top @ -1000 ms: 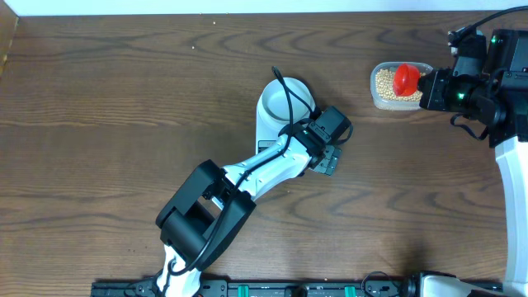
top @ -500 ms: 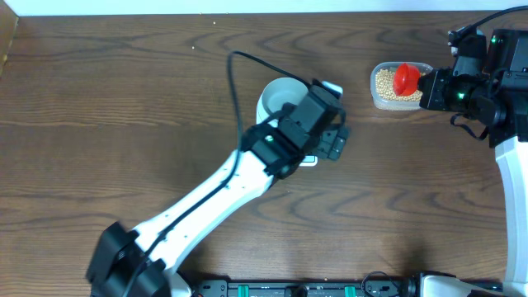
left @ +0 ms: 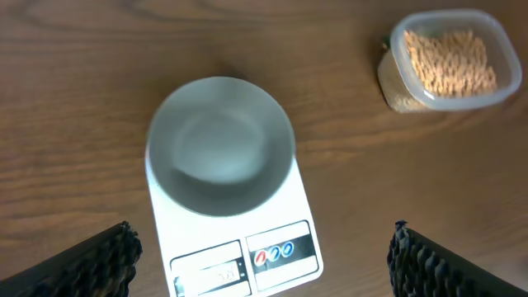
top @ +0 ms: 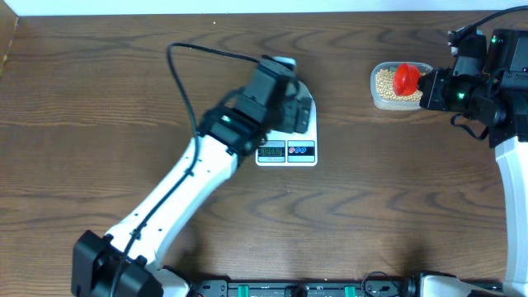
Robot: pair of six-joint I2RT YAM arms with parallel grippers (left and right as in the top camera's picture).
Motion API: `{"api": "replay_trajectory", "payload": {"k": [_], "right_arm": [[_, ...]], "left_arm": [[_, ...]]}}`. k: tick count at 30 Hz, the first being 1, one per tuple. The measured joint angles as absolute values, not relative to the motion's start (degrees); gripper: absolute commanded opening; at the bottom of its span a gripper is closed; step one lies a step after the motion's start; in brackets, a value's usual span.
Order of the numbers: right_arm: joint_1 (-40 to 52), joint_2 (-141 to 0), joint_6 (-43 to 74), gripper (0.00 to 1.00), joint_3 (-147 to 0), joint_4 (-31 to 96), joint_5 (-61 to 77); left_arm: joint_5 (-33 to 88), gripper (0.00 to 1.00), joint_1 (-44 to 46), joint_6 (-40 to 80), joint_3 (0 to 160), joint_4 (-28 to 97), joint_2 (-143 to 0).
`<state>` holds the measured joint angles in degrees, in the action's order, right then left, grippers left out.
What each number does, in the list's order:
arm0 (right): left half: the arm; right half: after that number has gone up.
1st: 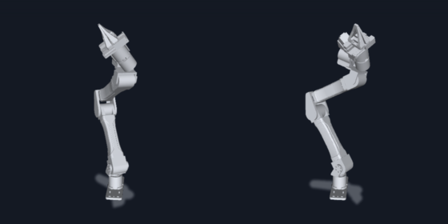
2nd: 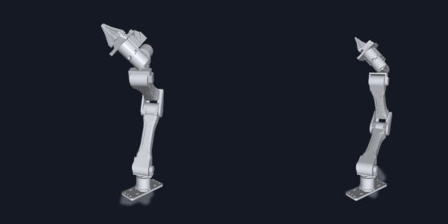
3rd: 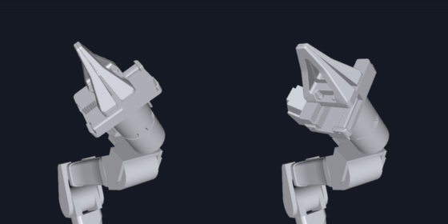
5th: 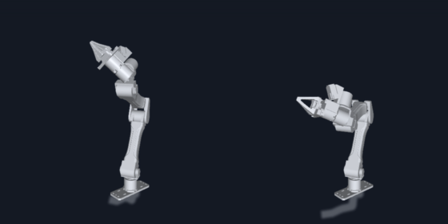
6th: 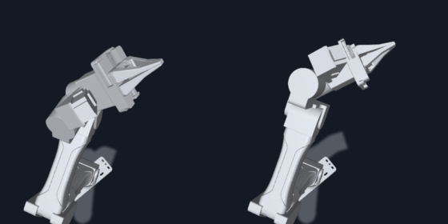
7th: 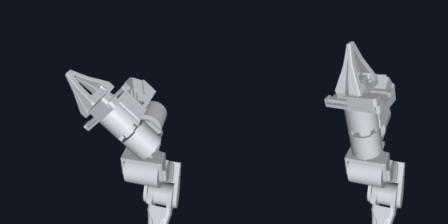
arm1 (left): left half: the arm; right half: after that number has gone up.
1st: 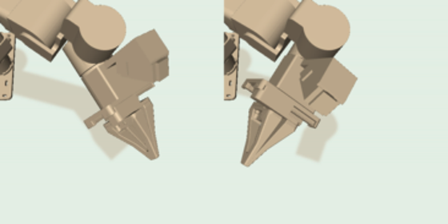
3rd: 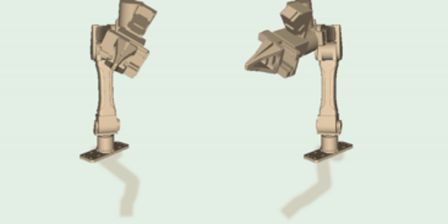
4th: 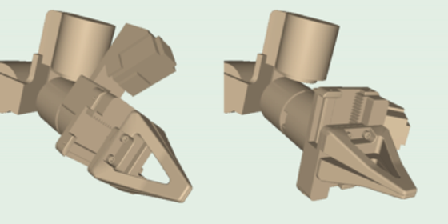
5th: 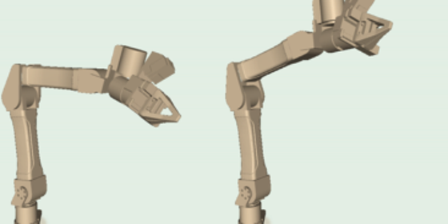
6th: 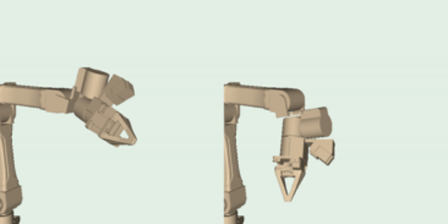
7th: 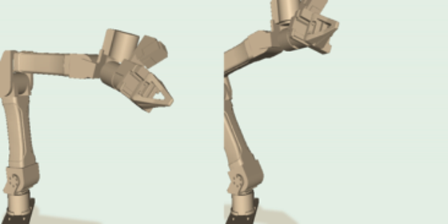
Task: Scoop item into bowl and weigh 50g on scale
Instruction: 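Raise the left gripper off the scale and reposition above it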
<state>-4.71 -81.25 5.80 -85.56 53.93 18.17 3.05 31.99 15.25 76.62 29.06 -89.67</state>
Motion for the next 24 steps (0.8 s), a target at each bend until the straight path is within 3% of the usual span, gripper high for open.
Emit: {"api": "replay_trajectory", "payload": {"k": [6, 14, 24], "right_arm": [[-4.7, -81.3, 5.8, 0.01, -85.6, 54.0, 18.2], [-4.7, -81.3, 5.8, 0.01, -85.6, 54.0, 18.2], [-4.7, -81.3, 5.8, 0.01, -85.6, 53.9, 18.2]], "left_arm": [[9.7, 0.98, 26.7, 17.2, 76.6, 29.0, -89.7], [13.1, 0.97, 26.5, 18.3, 76.6, 29.1, -89.7], [13.5, 0.85, 26.5, 19.2, 76.6, 30.7, -89.7]]}}
